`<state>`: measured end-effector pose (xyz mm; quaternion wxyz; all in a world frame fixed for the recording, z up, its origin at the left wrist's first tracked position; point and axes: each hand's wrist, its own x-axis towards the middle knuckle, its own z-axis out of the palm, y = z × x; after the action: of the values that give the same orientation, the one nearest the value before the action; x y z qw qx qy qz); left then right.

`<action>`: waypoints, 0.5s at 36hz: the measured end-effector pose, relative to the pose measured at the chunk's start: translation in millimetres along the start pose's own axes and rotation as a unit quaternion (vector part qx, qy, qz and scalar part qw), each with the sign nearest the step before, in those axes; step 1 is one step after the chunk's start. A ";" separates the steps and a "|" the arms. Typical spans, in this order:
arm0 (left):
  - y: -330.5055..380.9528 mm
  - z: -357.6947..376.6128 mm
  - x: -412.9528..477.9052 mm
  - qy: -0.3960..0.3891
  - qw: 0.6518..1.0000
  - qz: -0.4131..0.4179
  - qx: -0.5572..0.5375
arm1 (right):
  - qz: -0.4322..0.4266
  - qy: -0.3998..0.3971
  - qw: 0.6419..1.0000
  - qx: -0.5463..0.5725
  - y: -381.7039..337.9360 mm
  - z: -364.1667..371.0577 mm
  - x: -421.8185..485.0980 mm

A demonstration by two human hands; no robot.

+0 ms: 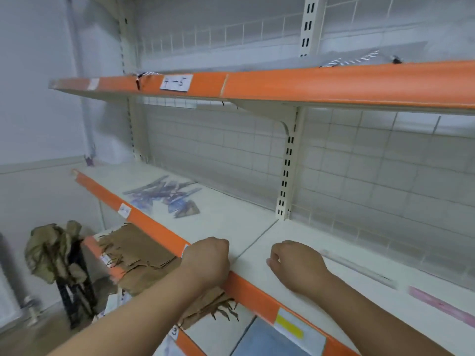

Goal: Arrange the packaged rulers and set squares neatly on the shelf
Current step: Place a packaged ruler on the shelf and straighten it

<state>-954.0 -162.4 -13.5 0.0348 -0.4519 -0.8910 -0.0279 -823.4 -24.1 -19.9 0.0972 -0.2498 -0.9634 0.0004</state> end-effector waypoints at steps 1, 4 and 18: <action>-15.0 -2.4 0.4 0.001 1.000 0.005 0.003 | 0.001 -0.001 1.000 0.006 -12.6 1.9 6.1; -58.5 -4.4 4.4 0.016 1.000 0.011 0.012 | 0.004 0.004 1.000 0.015 -46.4 7.8 21.7; -200.7 6.2 28.5 0.035 0.999 -0.019 -0.037 | -0.005 -0.008 1.000 -0.007 -151.7 24.9 104.4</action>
<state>-1133.0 -257.4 -20.8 0.0484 -0.4348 -0.8959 -0.0775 -990.4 -105.4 -17.4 0.0881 -0.2454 -0.9654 -0.0049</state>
